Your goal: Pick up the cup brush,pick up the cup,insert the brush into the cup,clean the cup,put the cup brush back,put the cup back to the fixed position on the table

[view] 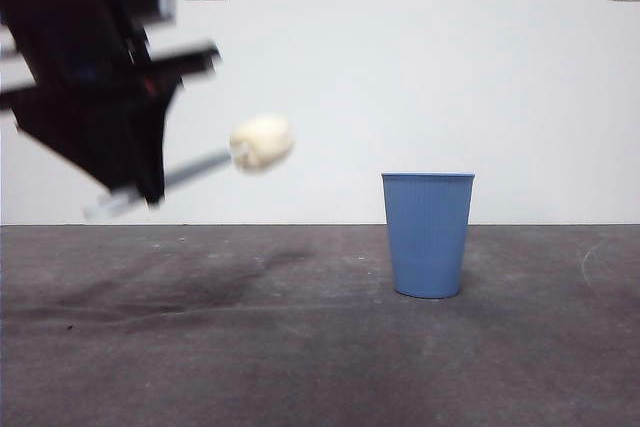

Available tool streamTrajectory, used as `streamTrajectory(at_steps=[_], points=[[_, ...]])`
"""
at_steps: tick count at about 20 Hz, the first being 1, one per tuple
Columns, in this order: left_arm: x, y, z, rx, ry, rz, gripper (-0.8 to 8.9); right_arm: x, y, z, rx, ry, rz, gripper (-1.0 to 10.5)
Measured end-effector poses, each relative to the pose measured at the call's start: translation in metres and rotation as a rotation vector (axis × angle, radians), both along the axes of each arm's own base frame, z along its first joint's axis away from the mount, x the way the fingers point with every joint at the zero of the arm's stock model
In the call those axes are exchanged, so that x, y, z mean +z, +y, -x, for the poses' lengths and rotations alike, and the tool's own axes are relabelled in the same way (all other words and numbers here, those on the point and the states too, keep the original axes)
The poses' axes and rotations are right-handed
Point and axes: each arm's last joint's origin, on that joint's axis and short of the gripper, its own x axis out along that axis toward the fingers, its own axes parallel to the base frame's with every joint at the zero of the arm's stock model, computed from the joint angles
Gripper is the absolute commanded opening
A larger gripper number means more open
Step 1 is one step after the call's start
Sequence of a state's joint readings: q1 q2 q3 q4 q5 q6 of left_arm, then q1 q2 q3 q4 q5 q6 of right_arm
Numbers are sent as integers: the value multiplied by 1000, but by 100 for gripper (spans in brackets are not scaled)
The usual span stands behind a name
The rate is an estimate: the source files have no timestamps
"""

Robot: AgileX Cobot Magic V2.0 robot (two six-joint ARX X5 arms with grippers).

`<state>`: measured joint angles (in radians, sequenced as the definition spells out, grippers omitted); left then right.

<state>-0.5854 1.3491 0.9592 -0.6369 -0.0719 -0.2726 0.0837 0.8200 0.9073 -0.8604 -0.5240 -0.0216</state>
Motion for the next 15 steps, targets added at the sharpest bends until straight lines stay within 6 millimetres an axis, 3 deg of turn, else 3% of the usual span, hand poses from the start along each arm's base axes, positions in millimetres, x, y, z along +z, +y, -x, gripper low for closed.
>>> streamTrajectory(at_steps=[6, 11, 15], points=[[49, 30, 46, -56, -120, 34, -9, -40, 12, -25, 25, -75, -43, 565], [61, 49, 74, -95, -98, -10, -9, -85, 25, -44, 37, -85, -57, 559], [68, 53, 80, -135, -63, -53, -9, -123, 36, -55, 35, -71, -29, 559]])
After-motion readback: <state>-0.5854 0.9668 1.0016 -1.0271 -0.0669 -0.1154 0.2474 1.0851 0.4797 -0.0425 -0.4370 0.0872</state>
